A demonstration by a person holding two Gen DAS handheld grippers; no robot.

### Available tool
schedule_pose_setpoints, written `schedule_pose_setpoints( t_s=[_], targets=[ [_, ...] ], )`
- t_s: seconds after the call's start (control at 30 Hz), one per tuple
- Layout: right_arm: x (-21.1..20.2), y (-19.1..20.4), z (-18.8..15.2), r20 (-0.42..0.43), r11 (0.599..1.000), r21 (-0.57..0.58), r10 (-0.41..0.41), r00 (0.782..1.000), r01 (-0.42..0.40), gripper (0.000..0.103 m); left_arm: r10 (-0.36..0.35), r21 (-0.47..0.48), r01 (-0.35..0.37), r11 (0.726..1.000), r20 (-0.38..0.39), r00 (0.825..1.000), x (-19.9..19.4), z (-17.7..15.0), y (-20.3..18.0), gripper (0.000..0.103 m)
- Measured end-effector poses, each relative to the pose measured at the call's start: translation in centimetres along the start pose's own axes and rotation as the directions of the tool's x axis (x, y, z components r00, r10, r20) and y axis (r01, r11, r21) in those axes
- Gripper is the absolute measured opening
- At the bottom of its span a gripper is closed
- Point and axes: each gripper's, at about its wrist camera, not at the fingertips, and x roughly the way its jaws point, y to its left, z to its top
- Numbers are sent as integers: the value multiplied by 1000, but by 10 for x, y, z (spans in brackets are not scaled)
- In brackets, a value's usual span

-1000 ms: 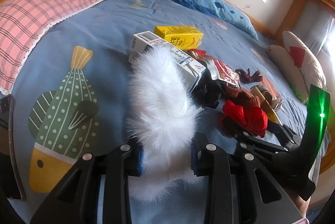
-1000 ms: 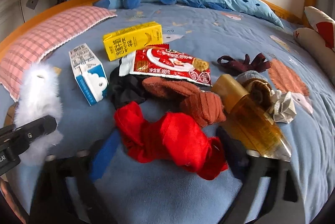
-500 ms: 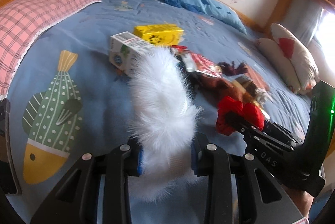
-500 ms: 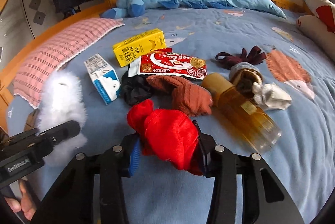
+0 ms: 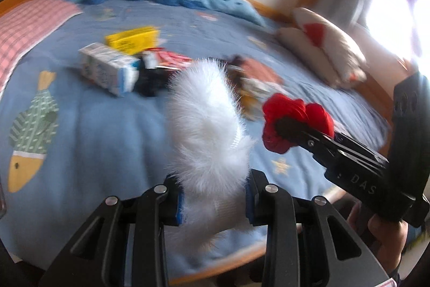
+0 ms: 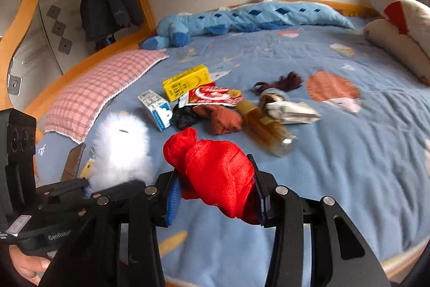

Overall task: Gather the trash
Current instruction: 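Grasp the red sock with the right tool while the left tool holds the fluffy toy, then carry both items over the yellow bucket and open both tools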

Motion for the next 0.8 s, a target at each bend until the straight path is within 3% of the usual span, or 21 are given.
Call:
schedule_pose_setpoints(
  t_s=[0.17, 0.43, 0.57, 0.8],
  targets=[
    [-49, -22, -18, 36, 998, 21, -59, 998, 58, 43, -98, 90, 100, 991, -29, 995, 0, -10, -52, 33],
    [-140, -82, -62, 61, 967, 147, -218, 974, 207, 43, -229, 234, 254, 939, -128, 965, 7, -36, -143, 33],
    [-188, -111, -93, 55, 935, 215, -300, 952, 282, 43, -264, 305, 314, 899, -194, 945, 19, -52, -188, 33],
    [-253, -150, -146, 13, 857, 323, -429, 903, 402, 43, -317, 422, 439, 793, -329, 889, 38, -91, -274, 33]
  ],
)
